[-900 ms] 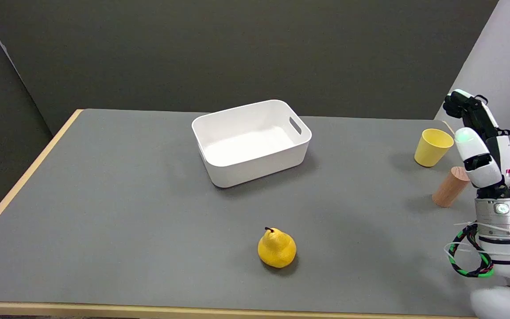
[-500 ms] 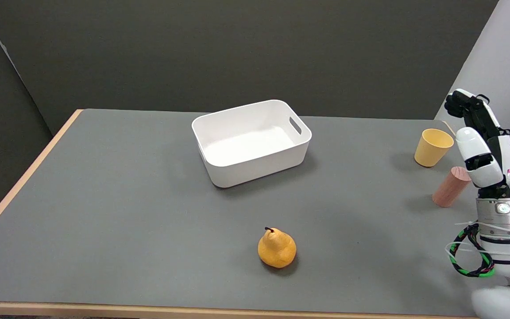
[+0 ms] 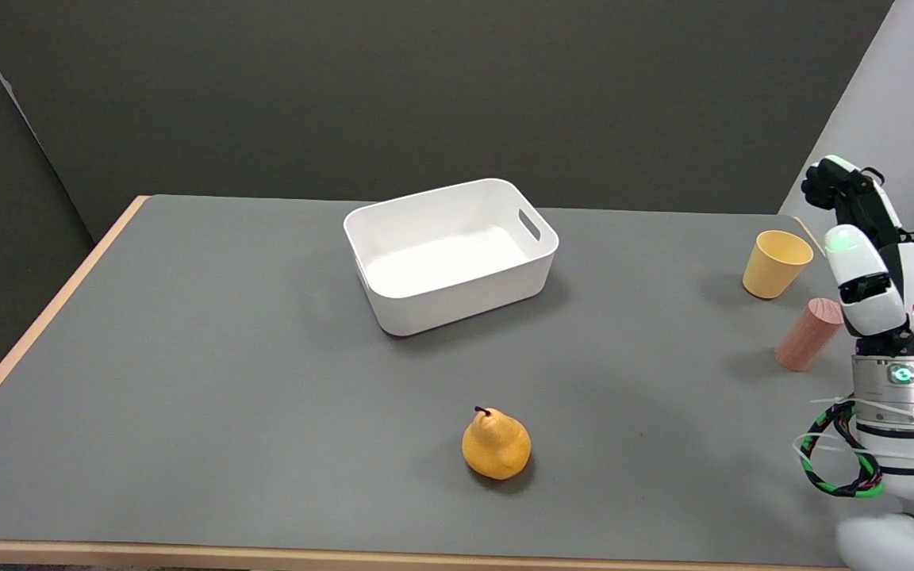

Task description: Pick up the wooden cylinder.

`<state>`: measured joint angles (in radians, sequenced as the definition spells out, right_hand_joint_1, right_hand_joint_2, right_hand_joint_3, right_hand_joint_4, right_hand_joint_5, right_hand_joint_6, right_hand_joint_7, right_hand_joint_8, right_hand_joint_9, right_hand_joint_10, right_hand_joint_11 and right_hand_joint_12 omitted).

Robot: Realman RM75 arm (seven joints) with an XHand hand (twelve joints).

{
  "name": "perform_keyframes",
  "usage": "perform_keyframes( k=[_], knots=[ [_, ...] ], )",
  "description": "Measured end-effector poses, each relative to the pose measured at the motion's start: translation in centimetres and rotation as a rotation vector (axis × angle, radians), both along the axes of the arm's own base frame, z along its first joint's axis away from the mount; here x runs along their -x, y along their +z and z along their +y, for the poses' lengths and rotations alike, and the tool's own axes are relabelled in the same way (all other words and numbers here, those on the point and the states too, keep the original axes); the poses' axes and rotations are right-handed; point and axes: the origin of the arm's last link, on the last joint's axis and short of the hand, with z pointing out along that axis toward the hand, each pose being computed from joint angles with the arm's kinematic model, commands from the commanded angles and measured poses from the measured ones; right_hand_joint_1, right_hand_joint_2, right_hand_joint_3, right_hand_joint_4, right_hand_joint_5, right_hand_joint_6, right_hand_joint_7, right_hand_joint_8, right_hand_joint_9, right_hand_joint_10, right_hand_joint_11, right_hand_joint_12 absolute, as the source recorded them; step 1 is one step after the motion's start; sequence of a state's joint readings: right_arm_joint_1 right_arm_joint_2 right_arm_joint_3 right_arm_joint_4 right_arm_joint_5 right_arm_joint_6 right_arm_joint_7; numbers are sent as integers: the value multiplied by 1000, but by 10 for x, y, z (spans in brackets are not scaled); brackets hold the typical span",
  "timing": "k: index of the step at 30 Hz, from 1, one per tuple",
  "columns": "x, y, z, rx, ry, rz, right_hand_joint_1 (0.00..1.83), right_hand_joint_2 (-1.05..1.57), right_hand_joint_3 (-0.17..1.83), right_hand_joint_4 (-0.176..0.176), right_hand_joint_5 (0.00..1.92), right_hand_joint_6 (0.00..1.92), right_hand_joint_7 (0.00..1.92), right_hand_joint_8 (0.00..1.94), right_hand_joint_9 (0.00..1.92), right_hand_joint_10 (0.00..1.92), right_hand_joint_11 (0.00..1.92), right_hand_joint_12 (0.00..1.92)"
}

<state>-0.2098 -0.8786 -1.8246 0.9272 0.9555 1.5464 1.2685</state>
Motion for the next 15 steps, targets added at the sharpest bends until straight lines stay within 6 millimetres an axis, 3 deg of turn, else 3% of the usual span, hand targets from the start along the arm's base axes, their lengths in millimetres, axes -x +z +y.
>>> perform_keyframes(
  k=[15],
  knots=[
    [-6, -6, 5, 77, 37, -25, 297, 734, 950, -108, 247, 495, 303, 455, 204, 803, 13, 1177]
  ],
)
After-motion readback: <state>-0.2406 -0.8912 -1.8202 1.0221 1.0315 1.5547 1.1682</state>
